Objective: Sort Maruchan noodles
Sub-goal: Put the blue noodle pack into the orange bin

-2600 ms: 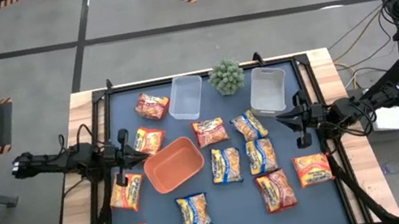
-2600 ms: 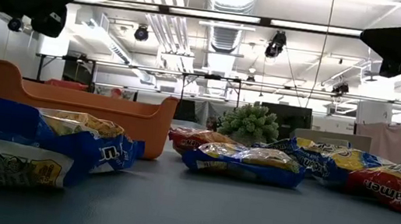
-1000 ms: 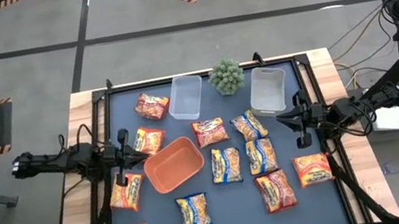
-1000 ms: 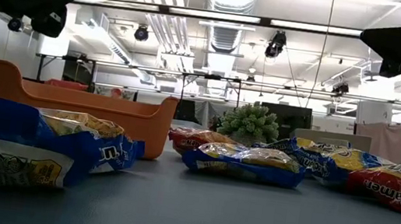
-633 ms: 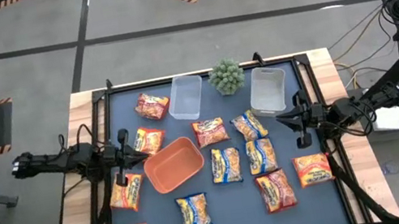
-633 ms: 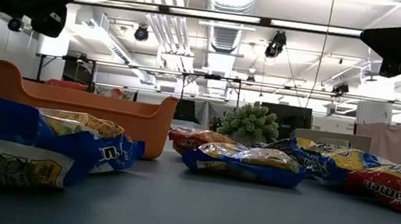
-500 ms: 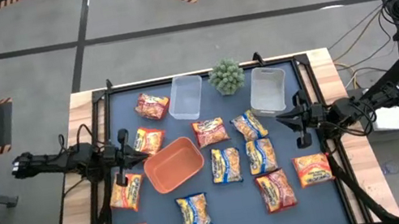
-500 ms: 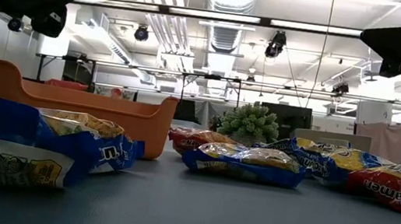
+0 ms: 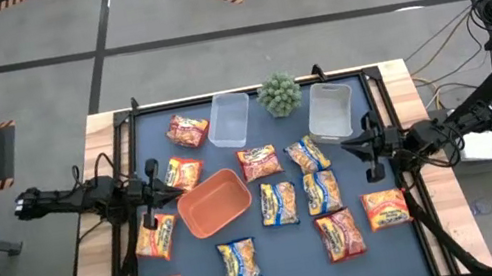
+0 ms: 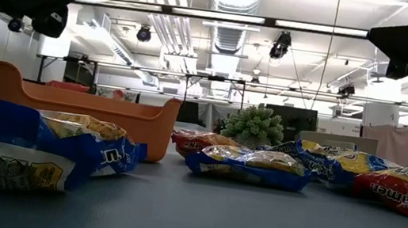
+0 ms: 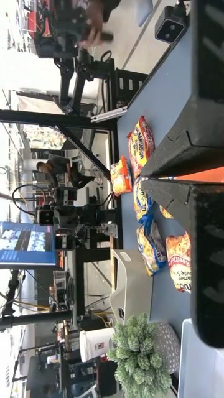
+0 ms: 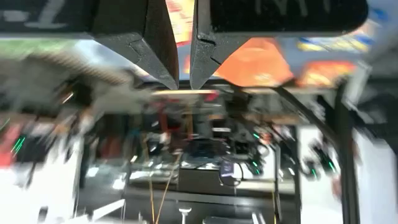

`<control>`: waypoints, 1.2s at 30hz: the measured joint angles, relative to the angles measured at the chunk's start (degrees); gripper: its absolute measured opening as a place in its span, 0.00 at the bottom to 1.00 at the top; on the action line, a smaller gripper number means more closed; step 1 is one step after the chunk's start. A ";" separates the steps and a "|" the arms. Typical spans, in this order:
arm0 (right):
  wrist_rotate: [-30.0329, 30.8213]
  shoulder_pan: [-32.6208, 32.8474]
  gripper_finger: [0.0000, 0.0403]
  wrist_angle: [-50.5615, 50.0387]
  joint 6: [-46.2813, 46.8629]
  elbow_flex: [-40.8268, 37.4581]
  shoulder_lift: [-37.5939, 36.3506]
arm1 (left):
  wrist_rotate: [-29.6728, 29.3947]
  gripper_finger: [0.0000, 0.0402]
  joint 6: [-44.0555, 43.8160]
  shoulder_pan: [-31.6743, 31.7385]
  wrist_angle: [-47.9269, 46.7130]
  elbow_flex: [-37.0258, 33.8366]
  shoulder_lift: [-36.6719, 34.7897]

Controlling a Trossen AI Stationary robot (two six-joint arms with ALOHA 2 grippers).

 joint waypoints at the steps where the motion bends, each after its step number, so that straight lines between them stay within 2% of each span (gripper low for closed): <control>1: -0.66 0.03 0.08 0.02 6.84 0.00 0.01 | 0.00 0.00 -0.08 -0.02 0.42 0.00 0.00; 3: -0.53 -0.04 0.08 0.24 16.51 0.00 0.00 | 0.00 0.00 -1.77 -0.02 2.90 0.00 0.00; 5: 0.94 -0.30 0.08 0.17 17.75 0.00 0.00 | -0.01 0.00 -4.76 -0.02 6.74 0.00 0.00; 10: 2.44 -0.35 0.08 5.30 13.83 -0.01 0.70 | -0.13 0.00 -5.15 -0.02 21.26 0.00 -0.02; 13: 2.92 -0.47 0.08 10.51 9.40 0.00 2.00 | -0.13 0.00 -0.78 -0.01 28.26 0.00 -0.02; 19: 6.90 -0.47 0.08 15.87 5.88 0.00 6.21 | -0.13 0.00 4.98 -0.02 30.09 0.00 -0.02; 28: 6.77 -0.47 0.08 28.90 1.72 0.00 10.43 | -0.02 0.00 -1.35 -0.02 35.73 0.00 0.00; 36: 6.75 -0.47 0.08 29.31 -0.28 2.93 11.68 | 0.03 0.00 -1.41 -0.02 42.66 0.00 0.01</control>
